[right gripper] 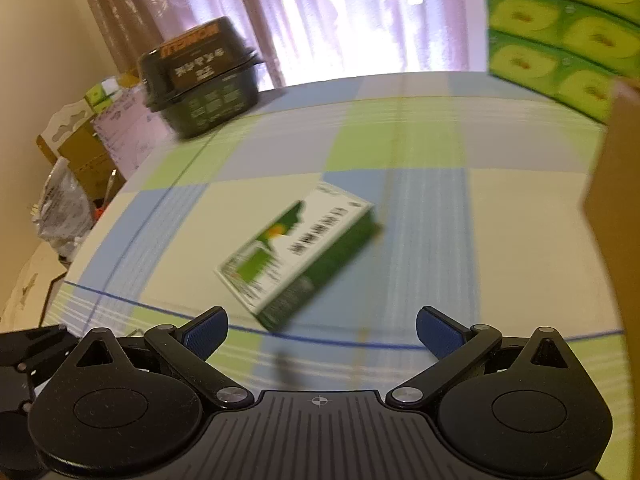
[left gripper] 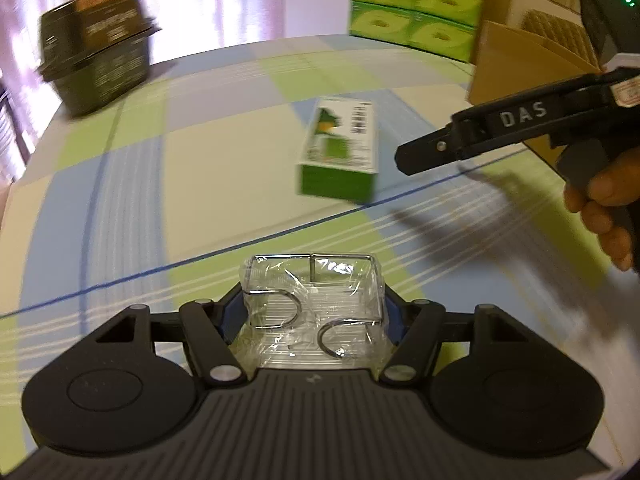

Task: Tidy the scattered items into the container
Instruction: 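Grasp the clear plastic box with the left tool while the right tool grasps the spray box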

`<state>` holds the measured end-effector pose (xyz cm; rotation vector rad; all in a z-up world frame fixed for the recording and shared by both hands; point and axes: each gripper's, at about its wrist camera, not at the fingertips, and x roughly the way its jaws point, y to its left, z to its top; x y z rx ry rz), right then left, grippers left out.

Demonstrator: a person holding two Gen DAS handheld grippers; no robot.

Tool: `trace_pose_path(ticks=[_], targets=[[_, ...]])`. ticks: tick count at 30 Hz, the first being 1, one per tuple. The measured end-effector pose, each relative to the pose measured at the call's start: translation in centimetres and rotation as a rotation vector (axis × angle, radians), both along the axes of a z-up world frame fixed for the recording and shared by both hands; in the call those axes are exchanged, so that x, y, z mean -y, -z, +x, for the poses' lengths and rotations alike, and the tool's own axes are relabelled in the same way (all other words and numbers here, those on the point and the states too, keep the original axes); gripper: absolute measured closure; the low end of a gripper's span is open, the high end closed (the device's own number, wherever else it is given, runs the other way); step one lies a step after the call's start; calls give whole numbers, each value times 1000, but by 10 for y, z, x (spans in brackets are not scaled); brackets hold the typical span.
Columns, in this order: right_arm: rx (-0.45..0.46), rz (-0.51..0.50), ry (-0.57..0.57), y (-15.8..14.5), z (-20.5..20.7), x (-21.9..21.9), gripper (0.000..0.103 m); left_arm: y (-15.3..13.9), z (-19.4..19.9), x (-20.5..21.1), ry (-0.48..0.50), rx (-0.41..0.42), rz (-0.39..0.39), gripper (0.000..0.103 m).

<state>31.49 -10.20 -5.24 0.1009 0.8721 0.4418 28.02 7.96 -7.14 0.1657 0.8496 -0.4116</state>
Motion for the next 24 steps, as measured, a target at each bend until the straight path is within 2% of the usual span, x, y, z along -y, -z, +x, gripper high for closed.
trace_pose_path(ticks=[6,11,17,21,24], targets=[[0,-13,30,9,21,-34,0,-4,10,-32,-81,12,-10,41],[-6,-40,95,15,36,-54,0,-3,10,-39,-101,17,-28,41],[9,-122,65,22,37,-72,0,0,6,-42,-110,15,-38,41],[31,-154,5,20,25,-66,32,0,4,-41,-107,16,-39,41],[59,-191,-40,16,9,-59,43,0,1,-40,-105,16,-42,41]])
